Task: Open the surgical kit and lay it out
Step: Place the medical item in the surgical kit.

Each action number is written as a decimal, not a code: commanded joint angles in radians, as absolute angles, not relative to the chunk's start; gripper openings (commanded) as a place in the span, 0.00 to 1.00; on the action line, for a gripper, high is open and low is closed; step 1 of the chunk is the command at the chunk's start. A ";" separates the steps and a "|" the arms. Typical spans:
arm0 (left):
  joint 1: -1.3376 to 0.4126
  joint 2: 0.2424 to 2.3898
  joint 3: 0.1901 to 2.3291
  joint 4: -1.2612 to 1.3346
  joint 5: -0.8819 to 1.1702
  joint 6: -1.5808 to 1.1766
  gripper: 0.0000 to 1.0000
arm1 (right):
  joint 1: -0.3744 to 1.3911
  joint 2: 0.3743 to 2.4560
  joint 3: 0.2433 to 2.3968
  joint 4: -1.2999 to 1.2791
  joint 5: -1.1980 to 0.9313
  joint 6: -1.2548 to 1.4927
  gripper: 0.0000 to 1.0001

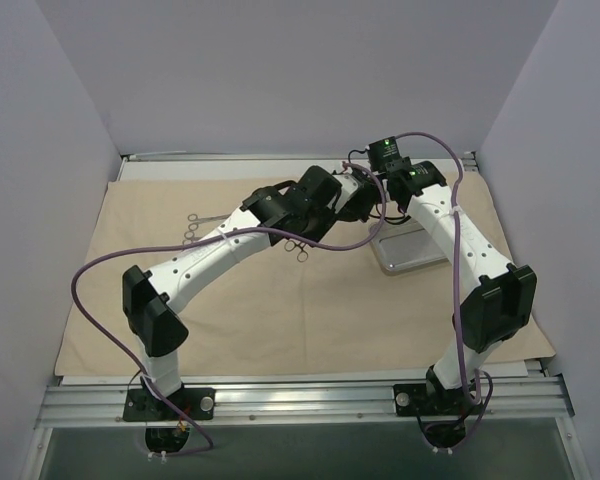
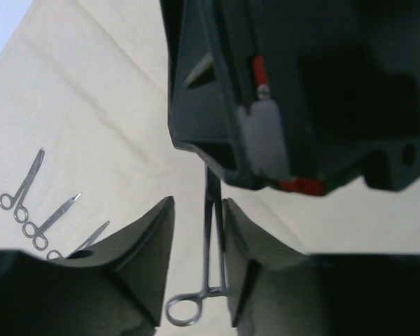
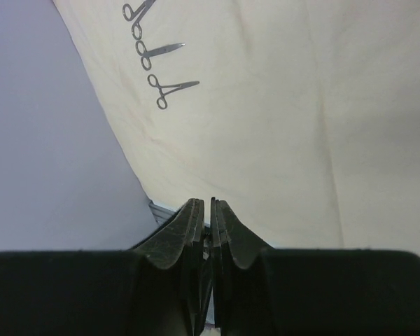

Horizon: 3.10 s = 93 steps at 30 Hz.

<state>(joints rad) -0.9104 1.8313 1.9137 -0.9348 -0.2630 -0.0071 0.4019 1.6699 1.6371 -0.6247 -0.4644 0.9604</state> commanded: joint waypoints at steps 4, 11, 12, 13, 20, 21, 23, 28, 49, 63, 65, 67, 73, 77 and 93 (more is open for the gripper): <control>-0.913 1.856 1.977 -0.960 -0.292 0.049 0.21 | 0.406 1.623 1.629 -0.634 -0.468 0.983 0.00; -0.897 1.838 1.883 -0.976 -0.259 0.127 0.02 | 0.391 1.629 1.612 -0.595 -0.465 0.934 0.28; -0.896 1.810 1.855 -0.973 -0.246 0.139 0.02 | 0.370 1.629 1.611 -0.603 -0.454 0.914 0.32; -0.893 1.792 1.827 -0.968 -0.226 0.150 0.02 | 0.358 1.629 1.614 -0.623 -0.440 0.893 0.38; -0.744 1.565 1.517 -0.917 -0.031 0.240 0.02 | 0.186 1.585 1.508 -0.690 -0.384 0.703 0.40; -0.700 1.524 1.452 -0.931 0.108 0.271 0.02 | 0.172 1.568 1.487 -0.690 -0.387 0.677 0.40; -0.695 1.482 1.396 -0.969 0.092 0.383 0.02 | 0.144 1.551 1.422 -0.692 -0.385 0.663 0.40; -0.527 1.445 1.275 -1.025 0.074 0.533 0.02 | 0.121 1.496 1.304 -0.664 -0.419 0.643 0.40; -0.278 1.715 1.132 -0.879 0.173 1.040 0.02 | 0.161 1.361 1.235 -0.655 -0.365 0.554 0.39; -0.256 1.809 1.169 -0.861 0.175 1.092 0.02 | 0.150 1.382 1.247 -0.664 -0.354 0.548 0.39; -0.250 1.815 1.172 -0.858 0.166 1.098 0.02 | 0.149 1.381 1.239 -0.661 -0.357 0.549 0.39; -0.239 1.821 1.178 -0.857 0.169 1.101 0.02 | 0.149 1.384 1.236 -0.658 -0.360 0.549 0.39; -0.230 1.796 1.131 -0.845 0.147 1.103 0.02 | 0.149 1.384 1.210 -0.635 -0.376 0.551 0.39; -0.216 1.766 1.114 -0.847 0.137 1.106 0.02 | 0.150 1.387 1.206 -0.630 -0.379 0.549 0.39; -0.238 1.733 1.106 -0.858 0.123 1.101 0.02 | 0.152 1.402 1.210 -0.624 -0.390 0.548 0.39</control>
